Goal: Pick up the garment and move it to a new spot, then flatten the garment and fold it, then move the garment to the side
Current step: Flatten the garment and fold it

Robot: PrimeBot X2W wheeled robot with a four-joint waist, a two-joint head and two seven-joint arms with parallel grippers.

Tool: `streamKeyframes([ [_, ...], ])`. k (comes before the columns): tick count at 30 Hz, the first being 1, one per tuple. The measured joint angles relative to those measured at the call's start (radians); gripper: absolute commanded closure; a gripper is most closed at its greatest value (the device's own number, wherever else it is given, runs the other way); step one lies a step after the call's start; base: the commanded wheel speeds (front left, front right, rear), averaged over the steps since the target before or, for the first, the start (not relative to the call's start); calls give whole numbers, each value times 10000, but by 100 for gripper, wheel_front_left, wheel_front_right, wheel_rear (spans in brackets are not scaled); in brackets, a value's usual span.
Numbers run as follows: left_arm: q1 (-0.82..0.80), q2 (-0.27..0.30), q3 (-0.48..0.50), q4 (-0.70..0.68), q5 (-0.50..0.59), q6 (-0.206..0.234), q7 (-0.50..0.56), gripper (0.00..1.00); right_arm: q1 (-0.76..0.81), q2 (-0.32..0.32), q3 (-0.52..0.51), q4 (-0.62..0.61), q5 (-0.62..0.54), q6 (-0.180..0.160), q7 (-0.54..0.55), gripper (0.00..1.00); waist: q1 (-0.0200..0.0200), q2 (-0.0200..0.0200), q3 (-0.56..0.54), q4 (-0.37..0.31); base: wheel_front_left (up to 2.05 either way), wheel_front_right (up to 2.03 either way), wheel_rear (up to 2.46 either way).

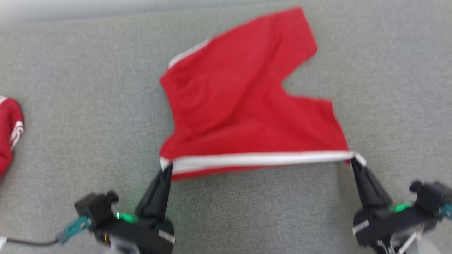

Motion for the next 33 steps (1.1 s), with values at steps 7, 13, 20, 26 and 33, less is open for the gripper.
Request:
streamKeyframes([
  [7,1531,639,48,-800,-640,134,451,100,1706,414,-700,-920,-163,0,1001,100,-1,-1,-752,-73,0,0,0],
  [13,2750,1154,-44,-1710,-905,552,853,100,3097,859,-1292,-1674,-527,2,2029,100,-1,-1,-1355,-140,0,0,0],
  [20,3531,1396,-104,-2541,-1106,838,1030,100,3988,1133,-1850,-2491,-1014,2,2752,100,0,-1,-1548,-118,0,0,0],
  [26,3650,1438,-109,-2961,-1126,928,1060,100,3870,1246,-2094,-2874,-1335,2,2729,100,1,-1,-1479,-50,0,0,0],
  [33,3103,1154,-67,-2911,-997,1022,966,100,2708,1193,-2408,-2727,-1726,4,2326,100,2,-1,-1248,39,0,0,0],
])
